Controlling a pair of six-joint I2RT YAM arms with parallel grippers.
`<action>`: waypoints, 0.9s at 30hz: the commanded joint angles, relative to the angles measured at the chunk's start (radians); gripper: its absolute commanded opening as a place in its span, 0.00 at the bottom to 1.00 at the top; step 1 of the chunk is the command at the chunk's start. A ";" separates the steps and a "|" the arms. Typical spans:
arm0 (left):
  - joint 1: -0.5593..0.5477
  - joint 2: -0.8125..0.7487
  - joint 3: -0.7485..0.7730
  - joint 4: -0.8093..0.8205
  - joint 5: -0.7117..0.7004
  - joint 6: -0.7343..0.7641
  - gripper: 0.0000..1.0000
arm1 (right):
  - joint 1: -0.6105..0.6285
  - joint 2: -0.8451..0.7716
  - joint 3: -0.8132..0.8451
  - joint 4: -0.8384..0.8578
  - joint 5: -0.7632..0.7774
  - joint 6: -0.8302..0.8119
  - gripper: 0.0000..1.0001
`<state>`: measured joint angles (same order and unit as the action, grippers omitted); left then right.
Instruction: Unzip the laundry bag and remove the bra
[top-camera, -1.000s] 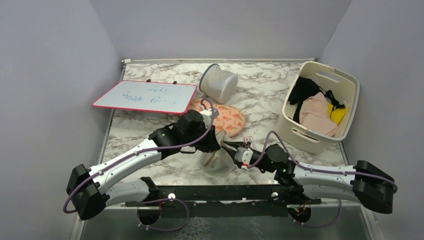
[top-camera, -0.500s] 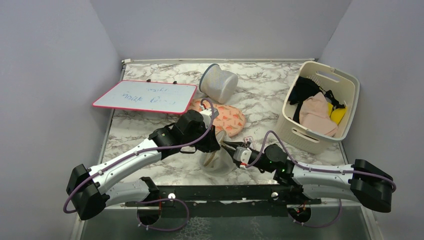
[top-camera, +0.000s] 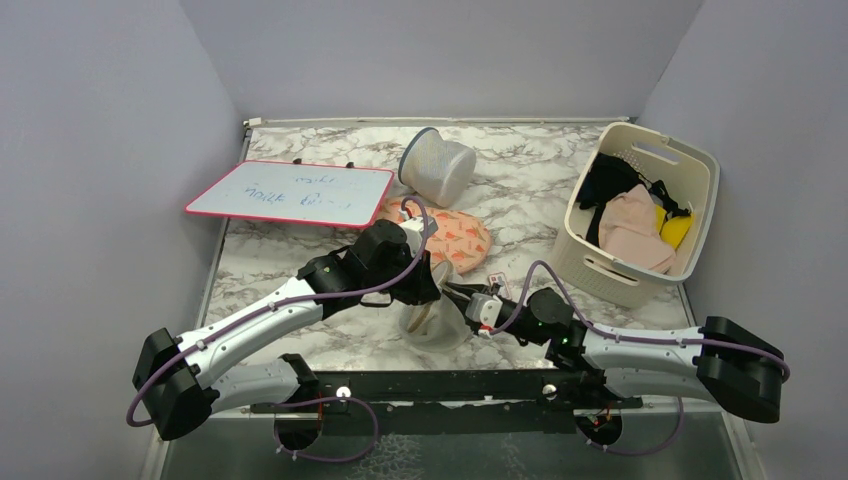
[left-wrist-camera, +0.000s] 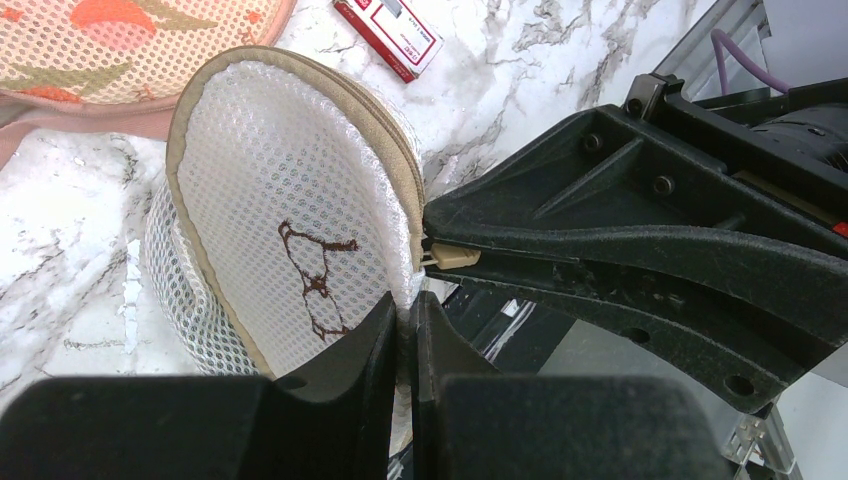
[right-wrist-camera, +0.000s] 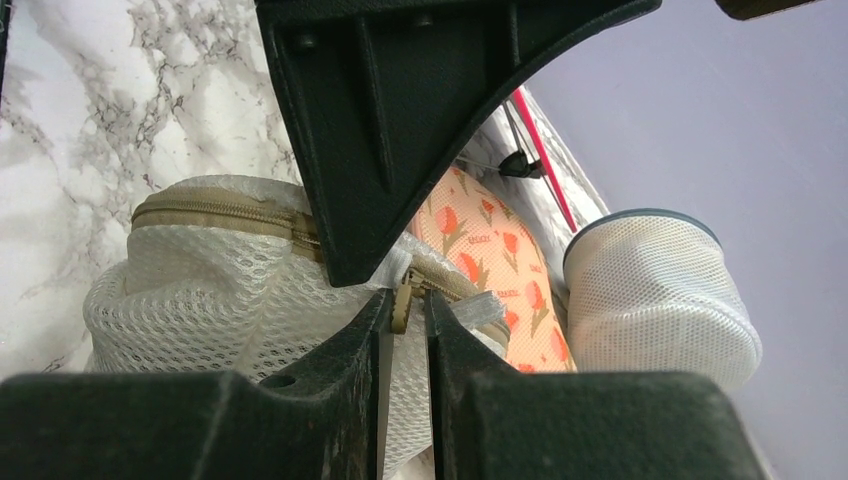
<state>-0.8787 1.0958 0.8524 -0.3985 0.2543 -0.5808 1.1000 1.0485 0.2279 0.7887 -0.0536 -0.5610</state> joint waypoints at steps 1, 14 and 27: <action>-0.003 -0.013 0.005 -0.021 0.030 0.003 0.00 | 0.000 0.003 0.018 0.025 0.035 0.023 0.15; -0.003 -0.004 0.007 -0.022 0.033 0.006 0.00 | 0.000 0.013 0.041 0.009 0.016 0.040 0.21; -0.003 -0.006 0.007 -0.022 0.034 0.007 0.00 | -0.001 0.023 0.042 -0.005 0.073 0.049 0.14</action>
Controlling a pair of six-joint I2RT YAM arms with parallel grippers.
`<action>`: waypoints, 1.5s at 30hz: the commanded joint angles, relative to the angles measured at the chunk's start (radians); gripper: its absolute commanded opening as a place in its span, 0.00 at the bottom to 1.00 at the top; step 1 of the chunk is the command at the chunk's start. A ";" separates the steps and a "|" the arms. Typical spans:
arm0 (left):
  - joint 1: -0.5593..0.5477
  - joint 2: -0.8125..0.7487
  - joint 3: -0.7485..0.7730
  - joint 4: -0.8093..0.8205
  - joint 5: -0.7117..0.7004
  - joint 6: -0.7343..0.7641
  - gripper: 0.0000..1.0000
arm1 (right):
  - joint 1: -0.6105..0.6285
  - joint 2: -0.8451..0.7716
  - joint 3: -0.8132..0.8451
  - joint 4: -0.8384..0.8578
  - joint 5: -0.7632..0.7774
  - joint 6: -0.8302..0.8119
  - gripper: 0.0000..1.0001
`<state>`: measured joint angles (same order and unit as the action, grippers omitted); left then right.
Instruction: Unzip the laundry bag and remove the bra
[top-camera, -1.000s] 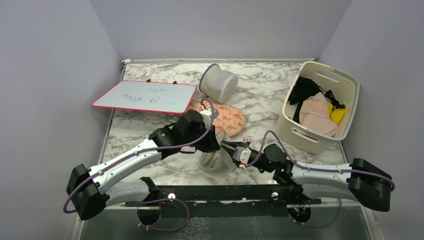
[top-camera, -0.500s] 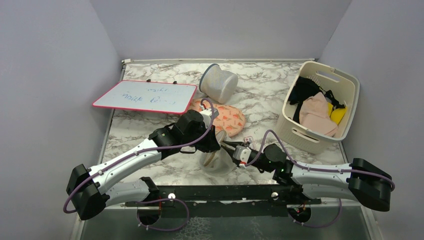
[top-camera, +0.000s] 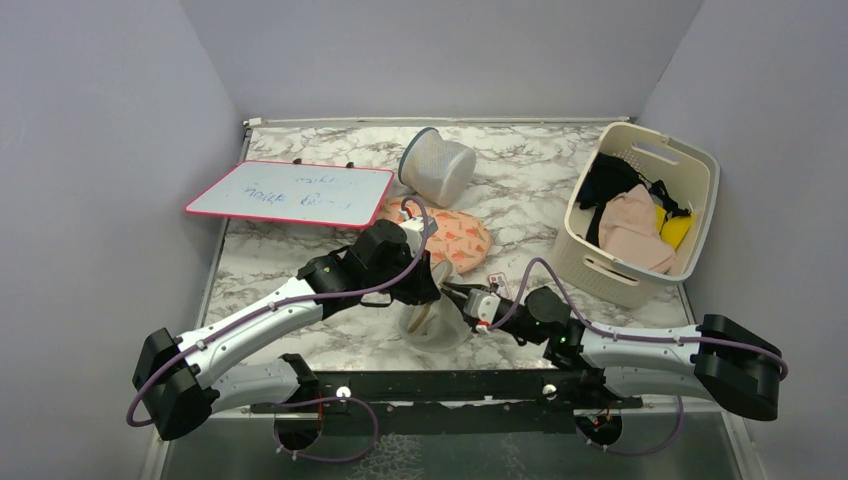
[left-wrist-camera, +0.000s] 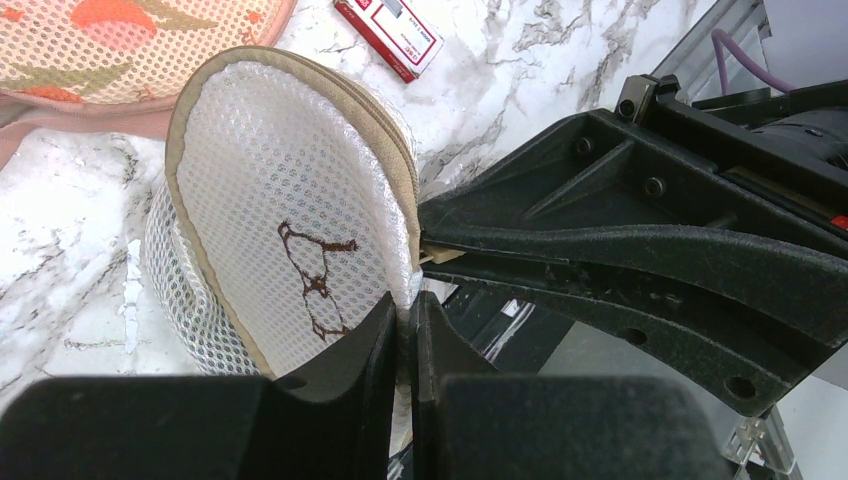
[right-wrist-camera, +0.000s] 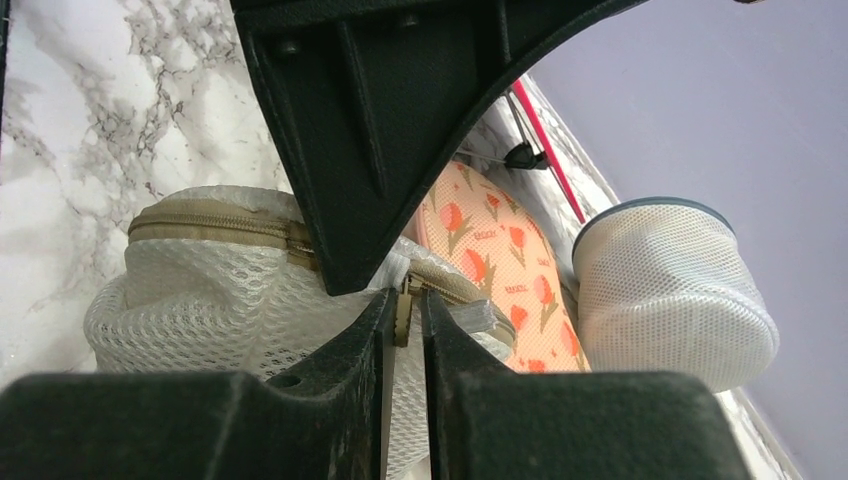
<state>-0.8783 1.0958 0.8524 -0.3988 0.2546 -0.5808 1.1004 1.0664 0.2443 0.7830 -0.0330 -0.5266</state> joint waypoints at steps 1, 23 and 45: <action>-0.004 -0.006 0.007 -0.021 0.034 0.007 0.00 | -0.001 0.006 0.026 0.001 0.054 0.015 0.14; -0.002 -0.016 0.067 -0.070 -0.069 0.479 0.00 | -0.002 -0.094 0.280 -0.632 0.318 0.604 0.01; -0.011 -0.286 -0.121 0.071 0.126 0.914 0.20 | -0.014 -0.054 0.456 -0.951 0.031 0.805 0.01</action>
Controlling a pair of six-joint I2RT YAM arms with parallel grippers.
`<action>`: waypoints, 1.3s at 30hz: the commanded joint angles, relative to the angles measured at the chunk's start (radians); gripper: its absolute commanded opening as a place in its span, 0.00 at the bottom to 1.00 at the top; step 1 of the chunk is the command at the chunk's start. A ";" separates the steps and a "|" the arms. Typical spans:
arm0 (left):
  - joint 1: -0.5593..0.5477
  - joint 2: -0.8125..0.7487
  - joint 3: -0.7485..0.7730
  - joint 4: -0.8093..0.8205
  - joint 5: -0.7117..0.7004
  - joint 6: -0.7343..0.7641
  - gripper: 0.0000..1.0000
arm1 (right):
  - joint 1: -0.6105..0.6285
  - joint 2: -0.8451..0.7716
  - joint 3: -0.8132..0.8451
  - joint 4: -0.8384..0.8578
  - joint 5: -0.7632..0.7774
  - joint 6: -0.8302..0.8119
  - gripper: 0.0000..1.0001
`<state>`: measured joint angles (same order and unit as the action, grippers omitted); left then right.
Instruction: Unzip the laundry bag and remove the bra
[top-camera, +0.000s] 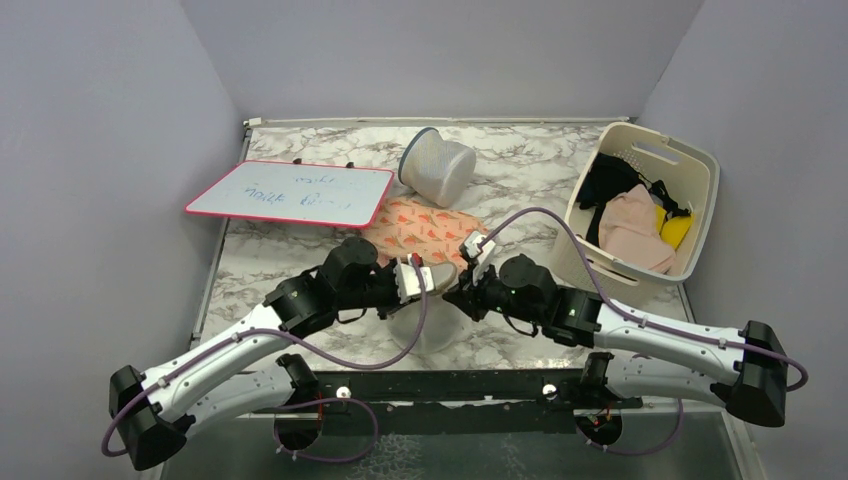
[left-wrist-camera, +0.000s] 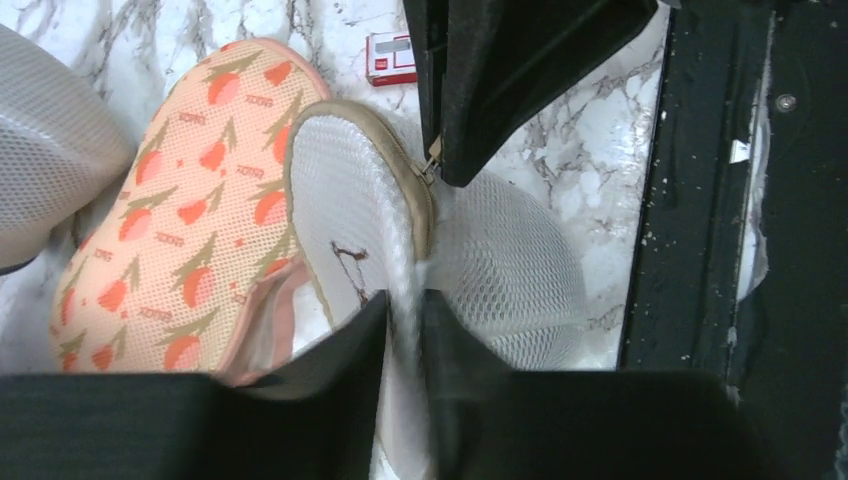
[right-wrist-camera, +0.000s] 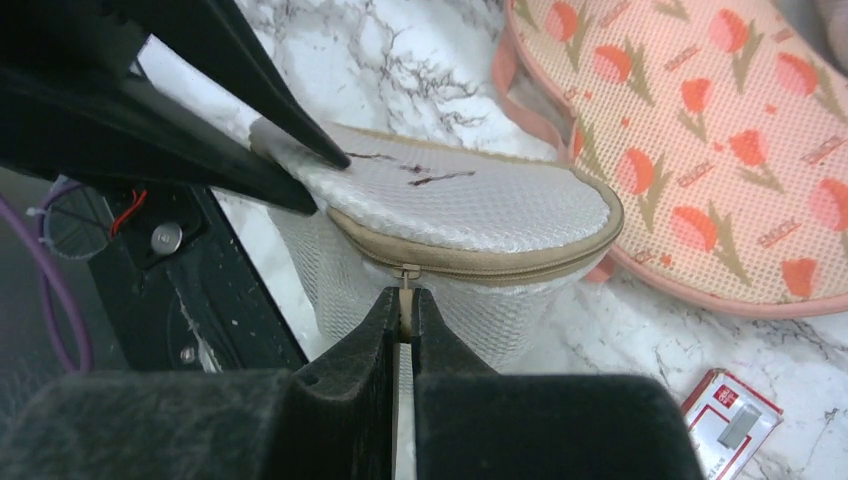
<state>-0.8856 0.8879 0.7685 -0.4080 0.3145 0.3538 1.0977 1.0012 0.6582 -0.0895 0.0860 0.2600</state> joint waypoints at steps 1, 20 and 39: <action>-0.004 -0.088 -0.044 0.086 0.037 -0.034 0.30 | -0.012 0.018 0.055 -0.087 -0.120 0.006 0.01; -0.003 0.032 -0.063 0.158 0.069 -0.356 0.51 | -0.012 0.057 0.075 -0.073 -0.177 0.028 0.01; -0.003 -0.006 -0.085 0.167 0.093 -0.303 0.00 | -0.019 0.066 0.086 -0.118 -0.055 0.068 0.01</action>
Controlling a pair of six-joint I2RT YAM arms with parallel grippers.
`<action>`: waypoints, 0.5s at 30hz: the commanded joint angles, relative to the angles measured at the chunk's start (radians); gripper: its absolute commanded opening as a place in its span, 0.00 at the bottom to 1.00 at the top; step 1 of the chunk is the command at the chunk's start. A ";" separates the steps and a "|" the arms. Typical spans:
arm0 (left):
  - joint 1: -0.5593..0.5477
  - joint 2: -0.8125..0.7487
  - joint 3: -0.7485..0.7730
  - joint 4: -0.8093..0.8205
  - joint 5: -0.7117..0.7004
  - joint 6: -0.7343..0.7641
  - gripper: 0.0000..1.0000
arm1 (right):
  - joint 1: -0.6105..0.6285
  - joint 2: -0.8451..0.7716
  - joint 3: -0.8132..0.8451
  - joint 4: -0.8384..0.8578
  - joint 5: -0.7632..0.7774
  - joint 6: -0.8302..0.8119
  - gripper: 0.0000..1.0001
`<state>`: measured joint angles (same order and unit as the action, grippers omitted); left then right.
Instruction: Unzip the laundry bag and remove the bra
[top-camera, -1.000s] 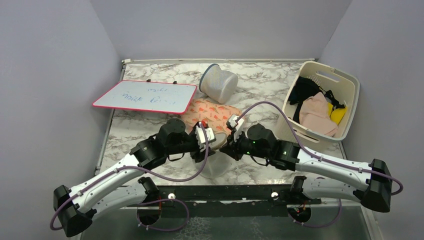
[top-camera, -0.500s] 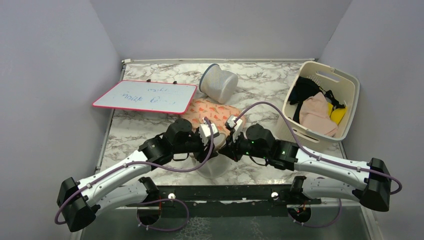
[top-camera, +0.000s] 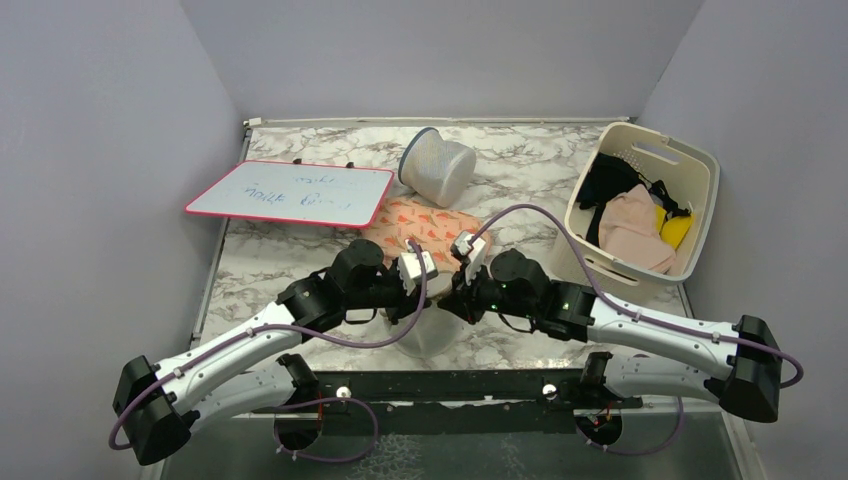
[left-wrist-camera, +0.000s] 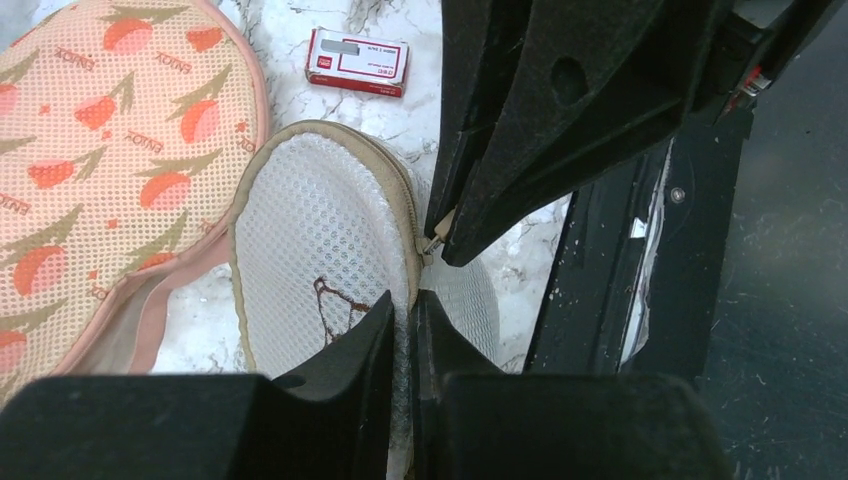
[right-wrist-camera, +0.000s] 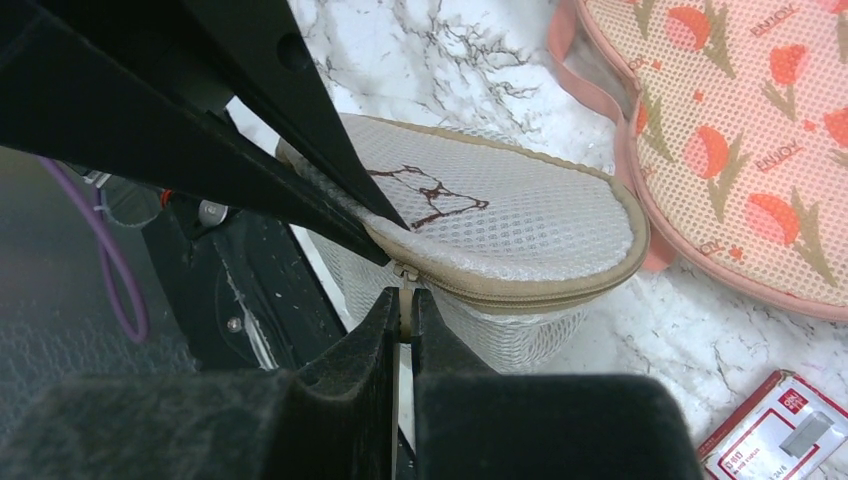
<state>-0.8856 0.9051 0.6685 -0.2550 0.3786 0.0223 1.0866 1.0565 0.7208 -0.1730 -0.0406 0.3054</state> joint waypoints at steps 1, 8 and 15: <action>-0.003 -0.028 0.013 0.016 0.026 0.033 0.00 | -0.010 0.008 0.022 -0.036 0.080 0.023 0.01; -0.003 -0.072 -0.016 0.048 0.023 0.049 0.00 | -0.199 -0.024 -0.030 -0.033 -0.031 0.028 0.01; -0.004 -0.076 -0.029 0.045 0.038 0.044 0.00 | -0.296 -0.003 -0.039 -0.042 -0.133 -0.023 0.01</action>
<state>-0.8848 0.8467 0.6483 -0.2188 0.3691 0.0628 0.8124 1.0389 0.6964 -0.1898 -0.1280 0.3214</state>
